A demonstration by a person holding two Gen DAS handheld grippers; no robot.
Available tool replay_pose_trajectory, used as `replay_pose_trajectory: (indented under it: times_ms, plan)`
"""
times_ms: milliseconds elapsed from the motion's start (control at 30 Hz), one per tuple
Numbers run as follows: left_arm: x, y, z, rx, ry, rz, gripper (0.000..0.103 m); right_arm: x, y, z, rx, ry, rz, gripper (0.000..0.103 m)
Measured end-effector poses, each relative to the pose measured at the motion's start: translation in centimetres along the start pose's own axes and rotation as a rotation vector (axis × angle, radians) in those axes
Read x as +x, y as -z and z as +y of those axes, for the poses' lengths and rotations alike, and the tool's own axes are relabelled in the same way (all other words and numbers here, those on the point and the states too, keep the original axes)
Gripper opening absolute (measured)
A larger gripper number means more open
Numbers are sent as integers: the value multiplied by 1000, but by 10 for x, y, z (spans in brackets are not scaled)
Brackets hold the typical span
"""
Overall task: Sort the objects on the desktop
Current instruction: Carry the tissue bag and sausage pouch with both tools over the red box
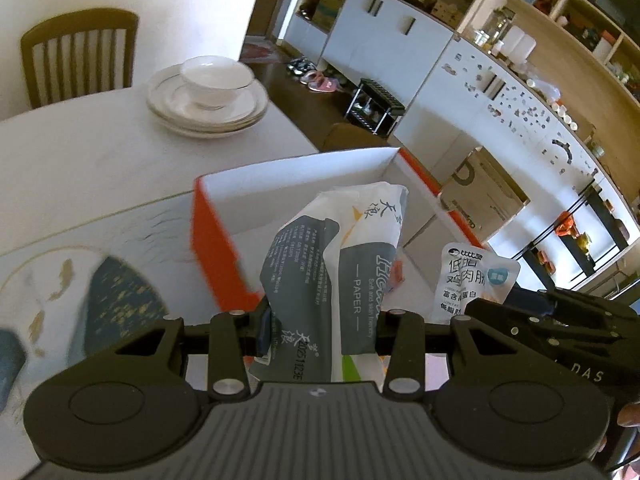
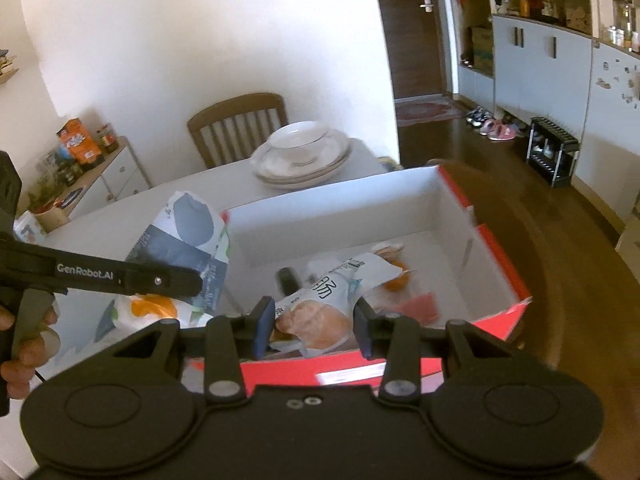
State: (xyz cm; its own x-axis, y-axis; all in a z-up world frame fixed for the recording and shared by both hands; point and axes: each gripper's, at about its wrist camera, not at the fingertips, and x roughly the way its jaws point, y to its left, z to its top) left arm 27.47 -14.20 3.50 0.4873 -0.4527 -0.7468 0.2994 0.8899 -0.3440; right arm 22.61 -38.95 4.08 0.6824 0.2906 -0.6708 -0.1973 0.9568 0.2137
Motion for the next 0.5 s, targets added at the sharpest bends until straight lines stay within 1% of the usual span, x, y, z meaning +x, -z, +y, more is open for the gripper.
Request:
replay_pose_trajectory:
  times_ms: [200, 333, 500]
  plan:
    - [27, -25, -31, 59, -1, 7, 40, 3, -6, -32, 4, 25, -9, 40]
    - [50, -41, -49, 121, -24, 23, 40, 9, -9, -46, -6, 33, -9, 40]
    - [78, -60, -63, 203, -55, 62, 41, 23, -12, -60, -9, 35, 2, 40]
